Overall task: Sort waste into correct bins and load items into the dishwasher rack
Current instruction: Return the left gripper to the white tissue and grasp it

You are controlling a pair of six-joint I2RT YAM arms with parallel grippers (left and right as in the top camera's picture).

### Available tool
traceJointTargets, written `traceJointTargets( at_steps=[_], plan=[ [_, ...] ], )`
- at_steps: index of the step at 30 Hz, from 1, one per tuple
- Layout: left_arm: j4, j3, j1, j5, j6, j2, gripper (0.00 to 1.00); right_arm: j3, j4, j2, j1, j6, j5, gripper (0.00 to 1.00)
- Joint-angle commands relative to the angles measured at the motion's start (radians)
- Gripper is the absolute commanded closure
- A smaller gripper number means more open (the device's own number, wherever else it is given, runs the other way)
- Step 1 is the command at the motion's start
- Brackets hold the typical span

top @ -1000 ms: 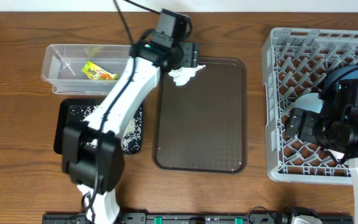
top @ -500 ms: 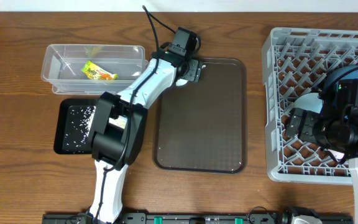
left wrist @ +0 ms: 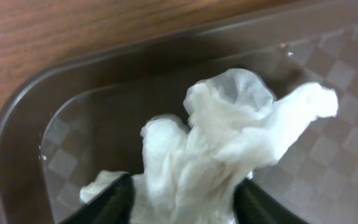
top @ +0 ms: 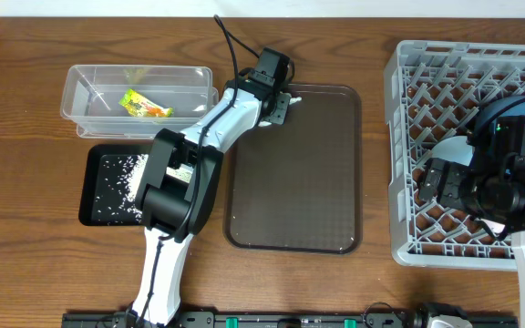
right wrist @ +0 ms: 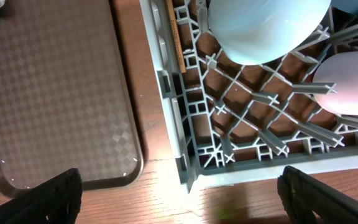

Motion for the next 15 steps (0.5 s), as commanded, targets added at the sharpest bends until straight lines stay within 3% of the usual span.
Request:
traceJointTargets(
  at_steps=[1,3,4,10,15],
  plan=[
    [-0.005,0.0,0.002,-0.016,0.012,0.011,0.75,-0.001,0.0,-0.005,0.01,0.011,0.01,0.01],
    [-0.007,0.0,0.002,-0.015,0.012,-0.002,0.9,-0.001,0.0,-0.005,0.01,0.011,0.01,0.01],
    [-0.009,0.0,0.001,-0.015,0.011,-0.011,0.91,-0.001,0.0,-0.005,0.01,0.011,0.01,0.01],
    [-0.013,0.0,0.01,-0.057,-0.004,-0.158,0.94,-0.001,0.0,-0.005,0.01,0.011,0.01,0.01],
    [-0.025,0.0,0.056,-0.304,-0.122,-0.3,0.94,-0.001,0.0,-0.005,0.01,0.011,0.01,0.01]
  ],
)
